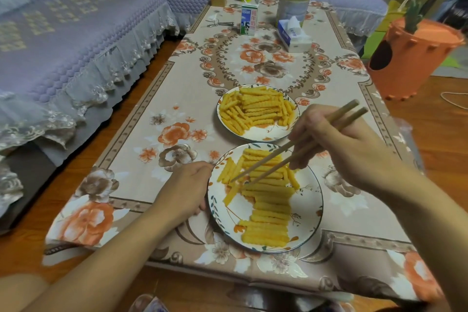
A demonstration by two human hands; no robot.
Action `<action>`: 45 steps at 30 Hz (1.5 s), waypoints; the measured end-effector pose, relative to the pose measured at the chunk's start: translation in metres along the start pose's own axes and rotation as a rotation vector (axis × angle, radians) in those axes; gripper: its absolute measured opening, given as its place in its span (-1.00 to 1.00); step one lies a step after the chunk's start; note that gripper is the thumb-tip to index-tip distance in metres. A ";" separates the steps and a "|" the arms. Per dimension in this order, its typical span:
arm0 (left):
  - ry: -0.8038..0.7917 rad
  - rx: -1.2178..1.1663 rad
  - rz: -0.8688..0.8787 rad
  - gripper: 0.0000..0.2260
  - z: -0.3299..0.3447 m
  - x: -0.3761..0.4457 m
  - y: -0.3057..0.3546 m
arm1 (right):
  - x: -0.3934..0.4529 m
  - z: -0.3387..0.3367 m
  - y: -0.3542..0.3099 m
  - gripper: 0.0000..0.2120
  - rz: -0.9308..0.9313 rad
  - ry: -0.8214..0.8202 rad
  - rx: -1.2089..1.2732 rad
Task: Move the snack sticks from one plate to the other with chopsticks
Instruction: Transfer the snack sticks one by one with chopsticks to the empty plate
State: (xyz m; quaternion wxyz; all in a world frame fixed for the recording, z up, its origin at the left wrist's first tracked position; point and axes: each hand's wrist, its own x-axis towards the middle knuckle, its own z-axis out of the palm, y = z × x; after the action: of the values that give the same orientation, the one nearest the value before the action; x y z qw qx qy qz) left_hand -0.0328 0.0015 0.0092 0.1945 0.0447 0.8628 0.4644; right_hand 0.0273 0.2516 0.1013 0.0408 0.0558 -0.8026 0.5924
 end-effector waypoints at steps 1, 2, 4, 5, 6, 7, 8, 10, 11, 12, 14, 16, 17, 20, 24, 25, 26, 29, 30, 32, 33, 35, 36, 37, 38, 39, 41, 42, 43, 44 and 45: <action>0.000 -0.006 0.003 -0.66 0.000 0.000 0.000 | 0.000 -0.002 0.000 -0.56 -0.008 0.015 0.004; 0.001 -0.012 0.005 -0.66 0.000 -0.001 0.001 | 0.000 -0.005 -0.001 -0.57 -0.013 0.034 0.010; 0.000 -0.021 0.010 -0.66 -0.001 -0.001 0.000 | -0.001 -0.008 -0.003 -0.59 -0.034 0.065 0.021; -0.004 -0.023 0.010 -0.66 -0.001 -0.001 0.000 | -0.002 -0.007 -0.004 -0.59 -0.042 0.076 0.028; -0.007 -0.026 0.009 -0.65 -0.001 -0.001 0.000 | -0.003 -0.005 -0.004 -0.58 -0.042 0.082 0.043; -0.011 -0.028 0.008 -0.65 -0.001 0.000 0.000 | -0.003 -0.001 -0.004 -0.57 -0.032 0.078 0.062; -0.012 -0.028 0.008 -0.65 -0.001 0.000 -0.001 | -0.004 0.004 -0.003 -0.56 -0.017 0.065 0.074; -0.015 -0.022 0.006 -0.65 -0.001 0.000 0.000 | -0.005 0.015 0.001 -0.55 0.021 0.033 0.072; -0.016 -0.020 0.005 -0.66 -0.001 0.000 0.000 | -0.005 0.019 0.003 -0.54 0.035 0.021 0.063; -0.018 -0.018 0.004 -0.66 0.000 0.000 0.000 | -0.005 0.022 0.005 -0.54 0.046 0.015 0.048; -0.018 -0.021 0.003 -0.66 0.000 0.001 0.000 | -0.004 0.021 0.005 -0.53 0.055 0.015 0.014; -0.017 -0.028 0.000 -0.66 -0.001 0.002 0.000 | -0.003 0.015 0.003 -0.53 0.051 0.039 0.036; -0.016 -0.028 -0.003 -0.66 -0.001 0.002 -0.001 | -0.001 0.011 0.002 -0.54 0.044 0.068 0.070; -0.019 -0.028 -0.011 -0.66 0.000 0.003 -0.001 | 0.004 -0.002 -0.001 -0.58 0.032 0.232 0.168; -0.024 -0.018 -0.010 -0.67 0.000 0.004 -0.002 | 0.016 -0.014 0.017 -0.63 0.066 0.477 0.158; -0.025 -0.011 -0.008 -0.67 0.000 0.004 -0.002 | 0.019 -0.014 0.023 -0.64 0.079 0.509 0.140; -0.026 -0.002 -0.007 -0.67 0.000 0.005 -0.003 | 0.022 -0.012 0.029 -0.65 0.089 0.528 0.130; -0.031 0.003 -0.005 -0.67 0.000 0.005 -0.004 | 0.033 0.000 0.039 -0.66 0.091 0.548 0.138; -0.034 0.001 -0.004 -0.67 0.000 0.005 -0.004 | 0.037 0.004 0.041 -0.65 0.084 0.558 0.146; -0.037 0.000 -0.003 -0.67 0.000 0.005 -0.005 | 0.043 0.009 0.044 -0.65 0.074 0.579 0.157; -0.035 0.002 -0.003 -0.67 0.000 0.005 -0.005 | 0.046 0.011 0.045 -0.65 0.074 0.583 0.163; -0.035 0.004 -0.002 -0.67 -0.001 0.005 -0.005 | 0.049 0.014 0.048 -0.64 0.083 0.573 0.182; -0.037 0.004 -0.001 -0.67 -0.001 0.005 -0.005 | 0.050 0.014 0.048 -0.63 0.089 0.567 0.192; -0.040 0.003 -0.001 -0.66 -0.001 0.005 -0.005 | 0.050 0.014 0.048 -0.62 0.095 0.562 0.201; -0.043 0.001 -0.002 -0.66 -0.001 0.004 -0.004 | 0.050 0.013 0.048 -0.62 0.100 0.559 0.208; -0.045 0.000 -0.002 -0.66 -0.001 0.004 -0.004 | 0.050 0.012 0.047 -0.61 0.104 0.556 0.211; -0.048 0.002 0.000 -0.66 -0.002 0.005 -0.005 | 0.049 0.009 0.046 -0.59 0.104 0.550 0.216; -0.049 0.003 0.001 -0.66 -0.001 0.005 -0.005 | 0.048 0.008 0.045 -0.58 0.101 0.549 0.212; -0.050 0.003 0.001 -0.66 -0.001 0.006 -0.005 | 0.048 0.006 0.043 -0.58 0.097 0.551 0.198; -0.050 0.001 0.002 -0.66 -0.001 0.006 -0.005 | 0.047 0.003 0.041 -0.58 0.093 0.556 0.178; -0.050 0.001 0.003 -0.66 -0.001 0.006 -0.005 | 0.046 -0.001 0.037 -0.58 0.090 0.566 0.156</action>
State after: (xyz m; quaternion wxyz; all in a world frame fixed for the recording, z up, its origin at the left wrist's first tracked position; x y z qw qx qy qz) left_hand -0.0385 -0.0009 0.0037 0.2152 0.0575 0.8580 0.4629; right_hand -0.0237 0.2613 0.0729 0.2323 -0.1445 -0.7130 0.6456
